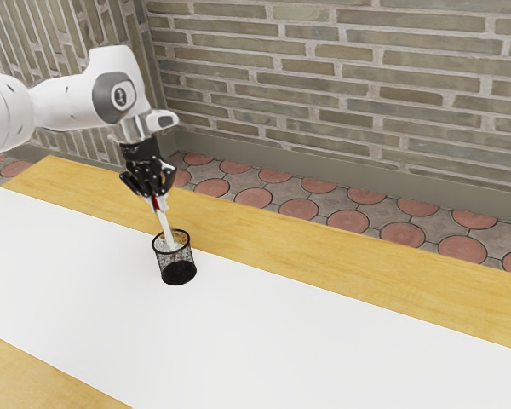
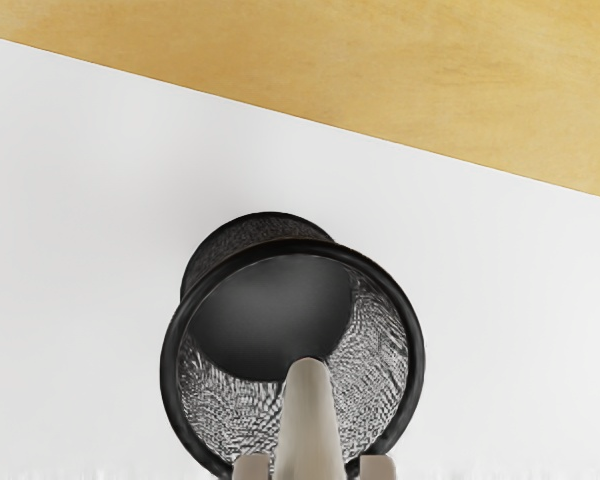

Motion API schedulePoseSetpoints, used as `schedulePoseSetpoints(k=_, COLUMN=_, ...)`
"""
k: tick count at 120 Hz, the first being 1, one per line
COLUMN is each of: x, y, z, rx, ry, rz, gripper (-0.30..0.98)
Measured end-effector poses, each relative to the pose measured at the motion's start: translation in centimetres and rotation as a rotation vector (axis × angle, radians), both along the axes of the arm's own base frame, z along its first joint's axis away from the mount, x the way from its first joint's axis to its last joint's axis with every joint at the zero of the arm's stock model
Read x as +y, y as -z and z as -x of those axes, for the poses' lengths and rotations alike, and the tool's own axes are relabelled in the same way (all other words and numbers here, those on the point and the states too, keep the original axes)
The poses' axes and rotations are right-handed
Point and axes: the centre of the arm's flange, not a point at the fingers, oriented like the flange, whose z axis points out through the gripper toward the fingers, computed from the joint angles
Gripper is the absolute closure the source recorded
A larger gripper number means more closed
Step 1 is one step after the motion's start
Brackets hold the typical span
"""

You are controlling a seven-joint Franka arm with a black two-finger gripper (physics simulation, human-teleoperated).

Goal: Take the marker out of the pen holder and place it to the left of the pen holder.

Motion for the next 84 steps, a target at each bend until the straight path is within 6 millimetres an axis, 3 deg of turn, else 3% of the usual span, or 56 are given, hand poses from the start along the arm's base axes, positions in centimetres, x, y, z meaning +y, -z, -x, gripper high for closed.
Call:
schedulePoseSetpoints(k=13, x=-0.9, y=-4.6, z=2.6, rx=-0.048, ry=0.013, rz=-0.007, gripper=0.77)
schedulePoseSetpoints(k=25, x=0.7, y=-5.3, z=3.8, rx=-0.031, ry=-0.007, rz=-0.03, gripper=0.77)
schedulePoseSetpoints(k=37, x=4.6, y=-3.6, z=4.8, rx=0.049, ry=-0.061, rz=-0.053, gripper=0.78)
schedulePoseSetpoints(k=49, x=7.1, y=-0.4, z=5.0, rx=0.153, ry=-0.097, rz=-0.064, gripper=0.77)
schedulePoseSetpoints(k=84, x=10.3, y=6.8, z=-0.9, rx=0.456, ry=-0.101, rz=-0.172, gripper=0.77)
